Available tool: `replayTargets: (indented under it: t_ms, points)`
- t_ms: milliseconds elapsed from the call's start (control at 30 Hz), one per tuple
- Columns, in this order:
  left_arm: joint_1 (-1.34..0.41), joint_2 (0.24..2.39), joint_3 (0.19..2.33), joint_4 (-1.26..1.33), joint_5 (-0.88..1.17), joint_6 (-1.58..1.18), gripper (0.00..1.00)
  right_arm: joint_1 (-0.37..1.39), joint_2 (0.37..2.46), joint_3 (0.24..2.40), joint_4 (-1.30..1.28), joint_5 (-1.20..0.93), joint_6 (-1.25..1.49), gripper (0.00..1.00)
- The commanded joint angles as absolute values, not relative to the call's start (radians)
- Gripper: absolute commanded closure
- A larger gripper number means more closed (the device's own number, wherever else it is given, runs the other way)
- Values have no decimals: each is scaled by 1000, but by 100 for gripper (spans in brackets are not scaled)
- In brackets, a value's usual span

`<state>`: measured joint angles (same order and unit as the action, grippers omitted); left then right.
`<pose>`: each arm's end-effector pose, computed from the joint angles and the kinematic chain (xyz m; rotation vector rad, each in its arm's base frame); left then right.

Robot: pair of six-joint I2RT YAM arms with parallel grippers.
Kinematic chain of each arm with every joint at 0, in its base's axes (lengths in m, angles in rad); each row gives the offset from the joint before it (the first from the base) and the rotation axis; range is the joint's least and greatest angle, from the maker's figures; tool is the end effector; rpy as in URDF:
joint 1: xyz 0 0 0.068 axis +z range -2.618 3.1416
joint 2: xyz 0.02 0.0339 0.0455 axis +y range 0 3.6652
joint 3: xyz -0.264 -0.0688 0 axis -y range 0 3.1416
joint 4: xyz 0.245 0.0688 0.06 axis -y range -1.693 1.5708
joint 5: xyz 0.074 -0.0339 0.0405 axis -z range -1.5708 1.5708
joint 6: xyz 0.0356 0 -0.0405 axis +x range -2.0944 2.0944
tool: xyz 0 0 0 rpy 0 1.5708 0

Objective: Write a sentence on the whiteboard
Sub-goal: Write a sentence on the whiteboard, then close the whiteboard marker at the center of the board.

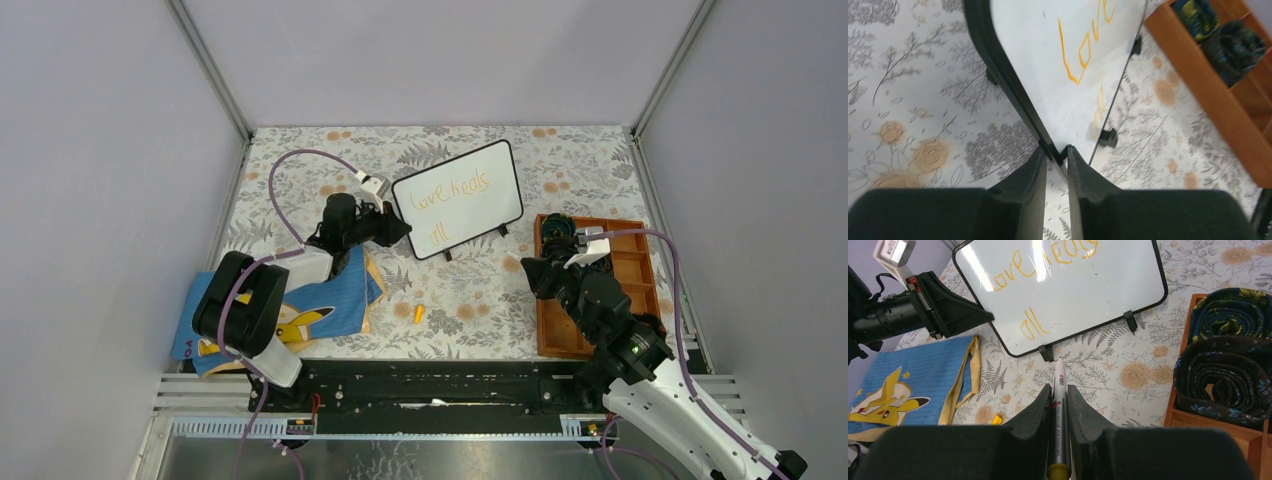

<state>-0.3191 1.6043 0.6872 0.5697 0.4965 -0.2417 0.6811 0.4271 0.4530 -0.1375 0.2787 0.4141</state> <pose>0.3028 -0.1179 0.1835 0.4190 1.9220 -0.8477 0.1077 0.0746 0.2771 -0.0150 1.7124 0.5876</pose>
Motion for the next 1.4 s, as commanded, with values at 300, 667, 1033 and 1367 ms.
replayTargets:
  t_ms: [300,667,1033,1367]
  points:
    - [-305,1595,659,431,417,-157,59,675,409,455,-95,293,392,100]
    - [-306,1540,642,437,390,-168,51,675,407,461,-100,289,389,100]
    - [-298,1459,626,401,288,-247,38,675,413,470,-100,284,388,100]
    - [-268,1128,589,196,-42,-331,26,675,421,475,-83,245,384,100]
